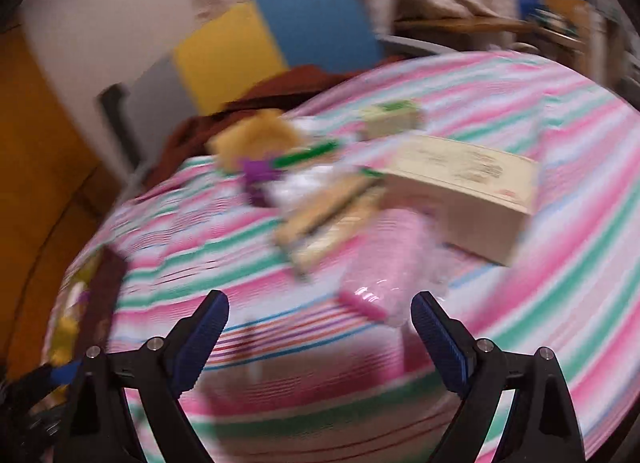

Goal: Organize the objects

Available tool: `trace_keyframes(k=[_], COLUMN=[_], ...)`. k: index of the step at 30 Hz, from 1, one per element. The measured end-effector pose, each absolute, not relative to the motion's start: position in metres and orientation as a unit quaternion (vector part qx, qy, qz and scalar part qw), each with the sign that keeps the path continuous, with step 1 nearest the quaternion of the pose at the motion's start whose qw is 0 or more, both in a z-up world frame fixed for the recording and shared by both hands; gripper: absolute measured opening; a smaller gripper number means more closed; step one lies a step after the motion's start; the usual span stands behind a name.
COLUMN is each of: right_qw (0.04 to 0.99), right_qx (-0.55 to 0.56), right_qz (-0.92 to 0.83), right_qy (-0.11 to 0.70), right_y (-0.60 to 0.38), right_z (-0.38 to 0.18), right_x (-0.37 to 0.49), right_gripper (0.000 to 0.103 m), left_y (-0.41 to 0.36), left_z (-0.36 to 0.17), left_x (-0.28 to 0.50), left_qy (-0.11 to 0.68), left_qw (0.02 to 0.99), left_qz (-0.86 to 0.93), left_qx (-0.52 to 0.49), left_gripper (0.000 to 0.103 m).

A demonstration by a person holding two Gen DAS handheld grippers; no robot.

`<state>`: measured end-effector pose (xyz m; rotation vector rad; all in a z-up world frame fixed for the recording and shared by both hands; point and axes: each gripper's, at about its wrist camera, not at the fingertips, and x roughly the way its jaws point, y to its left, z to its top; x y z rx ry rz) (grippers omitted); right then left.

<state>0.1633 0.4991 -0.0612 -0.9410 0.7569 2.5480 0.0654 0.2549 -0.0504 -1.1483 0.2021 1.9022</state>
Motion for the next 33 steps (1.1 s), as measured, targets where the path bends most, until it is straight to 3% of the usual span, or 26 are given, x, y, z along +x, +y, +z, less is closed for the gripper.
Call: trace_keyframes(k=[10, 17, 21, 24, 33], right_qw=[0.266, 0.178, 0.159, 0.152, 0.162], right_qx=[-0.292, -0.417, -0.446, -0.437, -0.406], right_qz=[0.895, 0.882, 0.875, 0.879, 0.892], right_qy=[0.209, 0.129, 0.103, 0.115, 0.115], right_y=[0.586, 0.621, 0.614, 0.604, 0.543], right_z=[-0.023, -0.05, -0.071, -0.077, -0.073], right_x=[0.179, 0.145, 0.136, 0.139, 0.158], right_gripper=[0.093, 0.092, 0.075, 0.053, 0.052], left_y=[0.264, 0.272, 0.279, 0.286, 0.313], left_z=[-0.054, -0.054, -0.055, -0.056, -0.069], left_x=[0.07, 0.074, 0.077, 0.079, 0.08], left_qy=[0.088, 0.104, 0.121, 0.133, 0.147], left_qw=[0.45, 0.458, 0.462, 0.466, 0.478], left_qz=[0.754, 0.748, 0.745, 0.742, 0.726], left_qx=[-0.471, -0.469, -0.465, -0.463, -0.472], left_gripper=[0.082, 0.082, 0.082, 0.082, 0.082])
